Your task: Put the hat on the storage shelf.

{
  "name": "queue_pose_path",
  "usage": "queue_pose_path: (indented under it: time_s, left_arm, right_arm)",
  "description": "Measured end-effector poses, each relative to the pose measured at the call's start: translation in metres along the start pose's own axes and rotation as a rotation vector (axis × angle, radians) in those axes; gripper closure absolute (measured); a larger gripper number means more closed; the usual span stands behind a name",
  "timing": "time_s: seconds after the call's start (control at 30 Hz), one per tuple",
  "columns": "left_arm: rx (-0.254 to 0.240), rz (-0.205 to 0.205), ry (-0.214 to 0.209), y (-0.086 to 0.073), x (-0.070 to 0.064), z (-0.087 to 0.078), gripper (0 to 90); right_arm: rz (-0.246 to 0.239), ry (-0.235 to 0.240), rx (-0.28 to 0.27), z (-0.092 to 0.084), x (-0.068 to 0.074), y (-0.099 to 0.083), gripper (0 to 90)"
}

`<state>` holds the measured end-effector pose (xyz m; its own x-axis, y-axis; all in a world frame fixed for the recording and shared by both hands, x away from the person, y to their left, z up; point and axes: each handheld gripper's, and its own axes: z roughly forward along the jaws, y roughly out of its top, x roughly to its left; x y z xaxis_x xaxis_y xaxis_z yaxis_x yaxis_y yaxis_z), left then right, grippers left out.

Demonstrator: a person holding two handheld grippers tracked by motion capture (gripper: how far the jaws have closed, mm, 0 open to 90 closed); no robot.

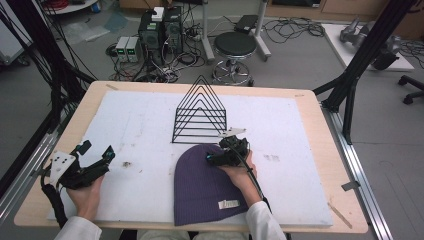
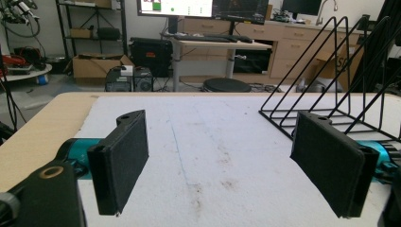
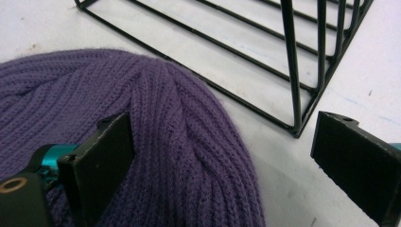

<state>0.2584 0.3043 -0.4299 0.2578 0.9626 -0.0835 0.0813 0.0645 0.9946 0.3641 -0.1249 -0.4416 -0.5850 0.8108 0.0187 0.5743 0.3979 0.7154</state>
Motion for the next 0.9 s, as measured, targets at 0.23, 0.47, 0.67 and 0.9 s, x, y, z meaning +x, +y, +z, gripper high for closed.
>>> queue_pose_path:
  time_s: [0.23, 0.47, 0.67, 0.9]
  left_arm:
    - [0.002, -0.003, 0.001, -0.0004, 0.0003, 0.0011, 19.7]
    - [0.002, -0.009, 0.000, -0.0004, 0.0015, 0.0019, 19.7]
    - [0.003, -0.007, 0.000, -0.0006, 0.0011, 0.0030, 19.7]
    - [-0.012, -0.002, 0.015, 0.0003, 0.0004, 0.0018, 20.2]
  right_arm:
    - [0.030, 0.057, 0.033, 0.0020, -0.0030, -0.0010, 14.9]
    - [0.033, 0.057, 0.045, 0.0016, -0.0009, -0.0013, 21.6]
    - [-0.005, 0.101, 0.048, -0.0020, 0.0044, 0.0003, 44.1]
    - [0.034, 0.143, 0.052, -0.0036, 0.0043, 0.0004, 65.5]
